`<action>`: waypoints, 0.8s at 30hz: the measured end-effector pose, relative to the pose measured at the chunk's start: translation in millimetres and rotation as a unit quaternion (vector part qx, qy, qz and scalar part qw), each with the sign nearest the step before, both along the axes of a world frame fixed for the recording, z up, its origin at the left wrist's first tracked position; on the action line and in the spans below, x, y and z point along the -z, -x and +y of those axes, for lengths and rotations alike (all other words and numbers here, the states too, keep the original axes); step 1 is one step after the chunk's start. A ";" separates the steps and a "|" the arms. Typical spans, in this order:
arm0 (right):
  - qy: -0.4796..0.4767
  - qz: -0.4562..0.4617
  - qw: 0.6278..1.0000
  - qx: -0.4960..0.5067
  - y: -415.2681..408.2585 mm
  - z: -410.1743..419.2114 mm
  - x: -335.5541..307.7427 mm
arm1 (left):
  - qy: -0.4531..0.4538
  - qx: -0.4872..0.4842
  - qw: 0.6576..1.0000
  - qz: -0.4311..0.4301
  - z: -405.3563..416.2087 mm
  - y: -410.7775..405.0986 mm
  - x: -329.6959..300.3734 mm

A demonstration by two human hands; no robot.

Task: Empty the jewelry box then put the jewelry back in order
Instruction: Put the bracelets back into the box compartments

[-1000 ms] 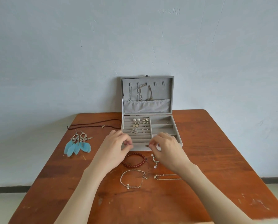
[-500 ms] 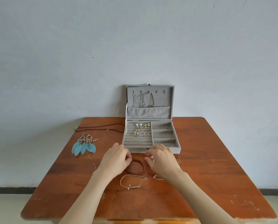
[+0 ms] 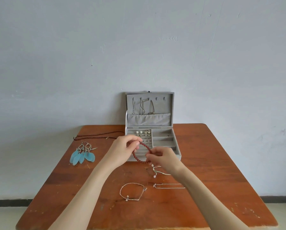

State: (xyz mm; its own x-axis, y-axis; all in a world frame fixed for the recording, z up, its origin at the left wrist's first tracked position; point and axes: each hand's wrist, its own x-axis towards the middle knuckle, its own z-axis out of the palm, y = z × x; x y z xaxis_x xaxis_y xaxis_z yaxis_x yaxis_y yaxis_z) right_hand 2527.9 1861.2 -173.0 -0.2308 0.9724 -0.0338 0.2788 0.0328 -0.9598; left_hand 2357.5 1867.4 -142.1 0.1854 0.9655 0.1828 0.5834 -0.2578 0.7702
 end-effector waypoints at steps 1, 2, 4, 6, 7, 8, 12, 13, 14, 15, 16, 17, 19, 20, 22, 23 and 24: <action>0.005 0.025 1.000 0.010 -4.8 2.3 -2.4 | 0.022 0.001 1.000 -0.013 3.0 -0.7 -0.8; 0.007 0.039 0.999 0.020 -10.0 4.9 -5.1 | 0.047 0.003 0.998 -0.028 6.1 -1.9 -0.8; 0.003 0.051 0.998 0.042 -20.3 11.8 -9.4 | 0.089 0.004 0.994 -0.060 13.5 -6.1 0.8; 0.000 0.068 0.996 0.061 -29.9 20.9 -13.8 | 0.100 -0.007 0.993 -0.067 23.0 -13.1 3.0; -0.003 0.071 0.995 0.073 -34.7 26.5 -15.3 | 0.098 -0.016 0.993 -0.066 28.6 -17.2 4.2; -0.006 0.070 0.994 0.084 -39.4 32.9 -16.7 | 0.098 -0.024 0.993 -0.069 34.6 -22.2 5.4; -0.014 0.050 0.993 0.110 -55.1 62.6 -16.7 | 0.075 -0.066 0.991 -0.093 63.4 -43.0 10.0; -0.014 0.041 0.992 0.120 -58.7 71.7 -15.2 | 0.060 -0.081 0.991 -0.088 71.9 -48.5 11.4; -0.013 0.029 0.991 0.131 -61.9 81.0 -13.4 | 0.043 -0.095 0.992 -0.073 80.7 -54.0 13.2; -0.013 0.012 0.990 0.141 -64.9 90.4 -11.2 | 0.025 -0.108 0.993 -0.051 89.1 -59.5 15.2; -0.016 -0.012 0.988 0.153 -67.3 99.6 -8.0 | 0.010 -0.118 0.993 -0.028 96.6 -65.2 17.6; -0.025 -0.043 0.985 0.165 -69.4 108.5 -4.3 | -0.001 -0.124 0.992 -0.008 104.1 -70.5 20.5; -0.048 -0.114 0.976 0.179 -72.1 123.4 3.4 | -0.015 -0.127 0.992 0.021 117.1 -79.6 28.4; -0.061 -0.147 0.971 0.180 -72.4 129.4 6.9 | -0.017 -0.129 0.991 0.035 122.8 -82.6 32.8; -0.083 -0.201 0.962 0.166 -72.5 138.5 12.6 | -0.017 -0.131 0.989 0.062 132.1 -85.9 41.1; -0.092 -0.222 0.958 0.155 -72.0 141.8 14.2 | -0.020 -0.128 0.989 0.077 135.4 -86.1 44.4; -0.103 -0.245 0.953 0.142 -70.9 144.1 14.7 | -0.027 -0.126 0.987 0.092 137.4 -86.0 46.9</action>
State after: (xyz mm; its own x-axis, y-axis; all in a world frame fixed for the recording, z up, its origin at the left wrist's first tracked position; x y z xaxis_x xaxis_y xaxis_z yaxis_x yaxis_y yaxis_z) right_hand 2598.9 2005.2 -187.7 0.0371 0.9910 0.1290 0.7181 0.0633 -0.6931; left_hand 2443.5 2004.8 -189.0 -0.0253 0.9750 0.2206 0.7634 -0.1236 0.6340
